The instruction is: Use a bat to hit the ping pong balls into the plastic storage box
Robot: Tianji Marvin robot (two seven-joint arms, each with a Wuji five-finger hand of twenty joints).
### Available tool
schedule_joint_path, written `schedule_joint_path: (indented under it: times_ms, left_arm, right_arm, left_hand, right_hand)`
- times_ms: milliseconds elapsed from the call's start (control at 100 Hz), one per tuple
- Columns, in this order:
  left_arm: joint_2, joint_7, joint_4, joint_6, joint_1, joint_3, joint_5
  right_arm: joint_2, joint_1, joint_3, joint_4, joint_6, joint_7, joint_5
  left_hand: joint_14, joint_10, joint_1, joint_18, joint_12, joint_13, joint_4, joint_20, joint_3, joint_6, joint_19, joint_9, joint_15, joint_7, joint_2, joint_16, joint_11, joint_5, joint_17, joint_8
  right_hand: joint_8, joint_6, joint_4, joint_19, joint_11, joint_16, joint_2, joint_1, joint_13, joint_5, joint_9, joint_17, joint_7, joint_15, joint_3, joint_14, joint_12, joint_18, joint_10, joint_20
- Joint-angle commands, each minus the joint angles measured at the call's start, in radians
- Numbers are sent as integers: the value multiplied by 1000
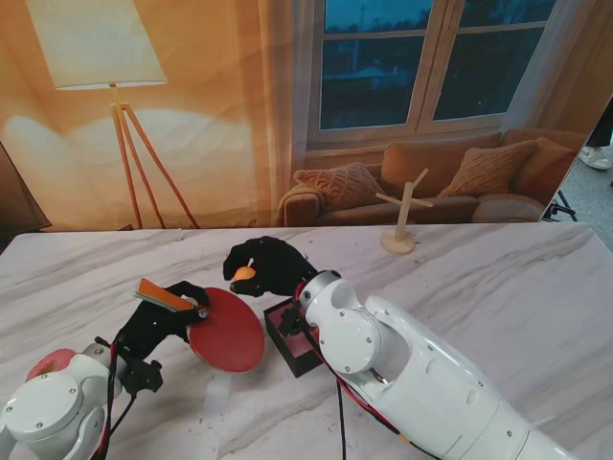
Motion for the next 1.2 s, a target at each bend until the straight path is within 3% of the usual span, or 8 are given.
schedule_joint_path:
  times_ms: [0,370,700,1190]
  left_arm:
    - [-4,-12,0,-3,3,-2,2]
    - [-4,-4,-16,12,15,-8,15]
    - [-3,-5,-28,9,27,-19,22]
    - [-1,8,-75,-27,64,-46,41]
  right_arm:
    - [-1,2,-1,4,6,18,-1]
    - [5,7,0,-3,27,42,0]
    - [12,-3,17,-9,31,49,-9]
    - [54,-72,129,0,-8,88,-85]
  left_hand:
    - [55,-144,70,-90,4,-9,-10,8,76,-5,-23,-33,10,18,28,4,-57,24,-29,-7]
    - [55,-140,69,-88,6,-5,-9,10,84,-1,-21,-30,16,21,23,7,-52,28,-26,-5]
    - [57,-139,67,-86,5,-5,-10,12,89,0,-21,-31,18,22,22,8,-49,28,-26,-6]
    - [58,-136,60,-83,2,4,-12,16,99,2,-13,-26,27,23,18,10,-42,29,-12,-5]
  right_hand:
    - [32,-1,63,-25,-19,-8,19,-38,-46,-37,-49,-37,-42,-33,7,-38,-10,1,-19,6]
    - [36,3,63,-102,-61,-25,24,-102,-151,-119,-127,-129,-124,-112,-58,-35,-21,-7,-28,7]
    - [43,1,67,-122,-71,-27,33,-108,-162,-124,-139,-134,-137,-134,-72,-35,-25,-14,-29,17]
    - [52,5,69,-116,-71,-22,41,-109,-156,-103,-129,-126,-138,-131,-80,-35,-28,-18,-22,39]
